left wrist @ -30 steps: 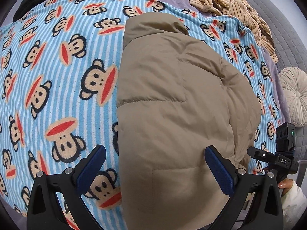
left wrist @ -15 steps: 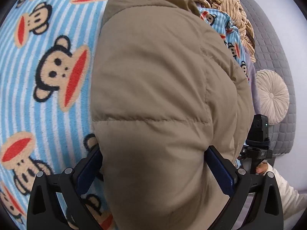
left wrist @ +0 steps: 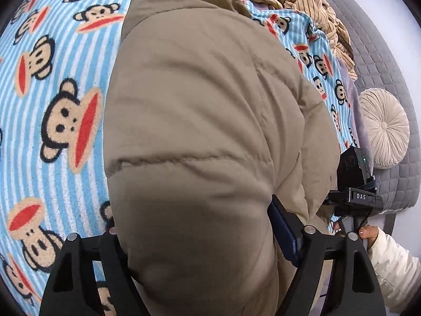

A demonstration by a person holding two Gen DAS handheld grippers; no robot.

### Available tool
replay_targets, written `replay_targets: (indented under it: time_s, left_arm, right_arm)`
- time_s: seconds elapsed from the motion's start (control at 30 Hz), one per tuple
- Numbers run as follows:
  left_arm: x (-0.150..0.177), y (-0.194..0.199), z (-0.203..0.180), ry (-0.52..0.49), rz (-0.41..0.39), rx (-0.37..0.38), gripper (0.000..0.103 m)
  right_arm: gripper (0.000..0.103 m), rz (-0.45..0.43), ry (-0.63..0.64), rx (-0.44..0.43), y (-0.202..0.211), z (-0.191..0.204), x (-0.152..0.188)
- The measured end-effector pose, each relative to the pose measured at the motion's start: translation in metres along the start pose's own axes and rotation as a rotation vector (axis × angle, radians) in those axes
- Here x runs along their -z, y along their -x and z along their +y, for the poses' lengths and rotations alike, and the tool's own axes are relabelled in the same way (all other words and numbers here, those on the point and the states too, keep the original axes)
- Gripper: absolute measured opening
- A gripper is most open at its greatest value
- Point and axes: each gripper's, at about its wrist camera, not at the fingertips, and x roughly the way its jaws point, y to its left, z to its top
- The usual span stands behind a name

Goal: Fold large clothes

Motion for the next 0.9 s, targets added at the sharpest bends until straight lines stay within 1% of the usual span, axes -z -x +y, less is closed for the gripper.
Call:
replay_targets:
  time_s: [0.03,0.07,0.17,0.23,0.37,0.43,0.53,0.6,0.63,0.73,0.77,0.9]
  left_arm:
    - [0.000,0.003,-0.005,-0.010,-0.010,-0.011,0.078]
    - [0.001,0.007,-0.010,-0.021,-0.020,-0.022,0.076]
    - [0.004,0.022,-0.023,-0.051,-0.046,-0.035,0.074]
    - [0.002,0.035,-0.026,-0.067,-0.069,-0.026,0.074]
    - [0.003,0.066,-0.007,-0.072,-0.109,-0.007,0.074]
    - [0.003,0.084,0.007,-0.068,-0.127,-0.004,0.074]
    - [-0.001,0.110,0.039,-0.065,-0.151,-0.003,0.074]
    - [-0.004,0.129,0.067,-0.066,-0.158,-0.007,0.074]
    - [-0.007,0.137,0.082,-0.064,-0.158,-0.017,0.074]
    - [-0.016,0.161,0.123,-0.053,-0.169,-0.064,0.074]
    - [-0.020,0.172,0.140,-0.047,-0.181,-0.087,0.074]
    - [-0.031,0.199,0.200,-0.017,-0.229,-0.170,0.074]
  right_arm:
    - [0.071,-0.008,-0.008,-0.014,0.001,0.001,0.004]
    - [0.063,-0.019,-0.010,-0.025,0.003,0.003,0.007]
    - [0.051,-0.035,0.009,-0.038,0.005,0.014,0.015]
    - [0.048,-0.044,0.024,-0.045,0.006,0.023,0.021]
    - [0.047,-0.065,0.053,-0.060,0.005,0.048,0.029]
    - [0.047,-0.079,0.081,-0.057,0.000,0.067,0.032]
    - [0.047,-0.094,0.116,-0.050,-0.015,0.095,0.031]
    - [0.047,-0.106,0.129,-0.052,-0.031,0.116,0.034]
    - [0.047,-0.112,0.137,-0.048,-0.035,0.125,0.035]
    - [0.047,-0.123,0.156,-0.044,-0.069,0.159,0.040]
    - [0.047,-0.120,0.168,-0.049,-0.081,0.170,0.044]
    - [0.047,-0.084,0.182,-0.082,-0.138,0.207,0.044]
